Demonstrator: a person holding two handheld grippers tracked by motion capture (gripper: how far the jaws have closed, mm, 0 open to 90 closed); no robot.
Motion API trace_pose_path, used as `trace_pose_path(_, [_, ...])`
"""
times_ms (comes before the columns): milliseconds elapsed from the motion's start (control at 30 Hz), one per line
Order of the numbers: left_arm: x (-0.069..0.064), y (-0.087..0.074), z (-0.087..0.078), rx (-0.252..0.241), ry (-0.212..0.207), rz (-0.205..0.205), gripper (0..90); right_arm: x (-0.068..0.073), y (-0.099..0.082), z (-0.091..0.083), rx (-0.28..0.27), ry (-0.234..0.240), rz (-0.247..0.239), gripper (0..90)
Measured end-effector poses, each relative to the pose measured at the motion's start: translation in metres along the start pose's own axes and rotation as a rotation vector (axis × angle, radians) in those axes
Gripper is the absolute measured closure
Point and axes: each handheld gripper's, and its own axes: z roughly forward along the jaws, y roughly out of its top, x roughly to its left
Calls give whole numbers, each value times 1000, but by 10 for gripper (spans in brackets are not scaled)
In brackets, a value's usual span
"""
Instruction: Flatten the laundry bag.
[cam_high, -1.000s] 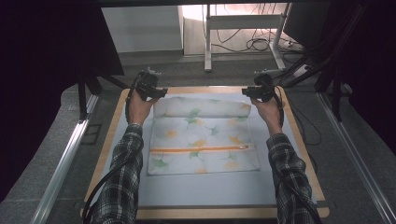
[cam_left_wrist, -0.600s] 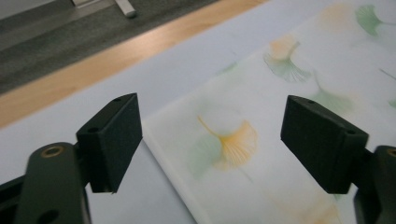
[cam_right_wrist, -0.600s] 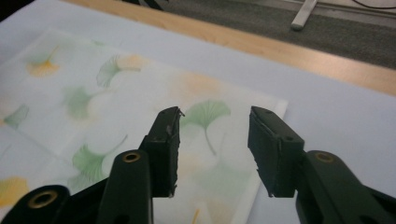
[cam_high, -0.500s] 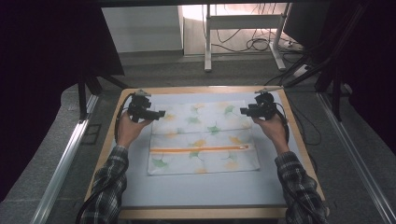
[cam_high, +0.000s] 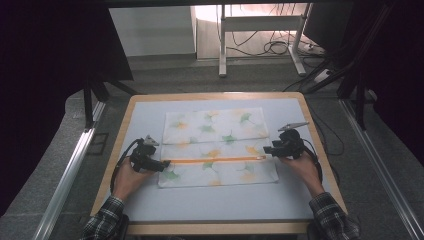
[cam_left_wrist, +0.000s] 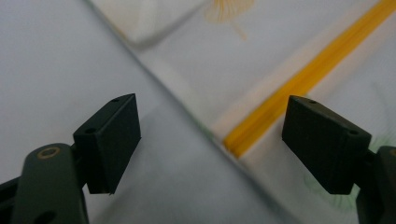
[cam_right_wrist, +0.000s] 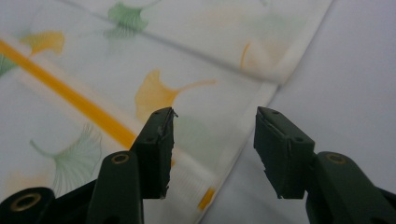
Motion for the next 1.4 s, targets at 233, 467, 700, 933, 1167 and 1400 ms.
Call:
trace_pose_path(233, [-8,-5,-5,-11,-29,-28,611,21,-19,2,70,-72,-69,622])
trace_pose_path(467, [-18,-10,-13,6,-59,-18,840,26,-25,-7,99,-38,-38,793])
trace_pose_path(700, [-53,-42,-39,45,-132,50,800,50,-60,-38,144,9,-52,775])
trace_pose_path(933, [-47,-34,-55,-77,-43,54,375,47,-62,-60,41,-22,-30,546])
trace_pose_path(1167, [-23,-8,-20,-75,-16,78,321,15,-23,-18,7,-35,17,478])
trace_pose_path(1400, [-22,-7,-10,-4,1,114,773,17,-13,-1,99,-72,-8,831])
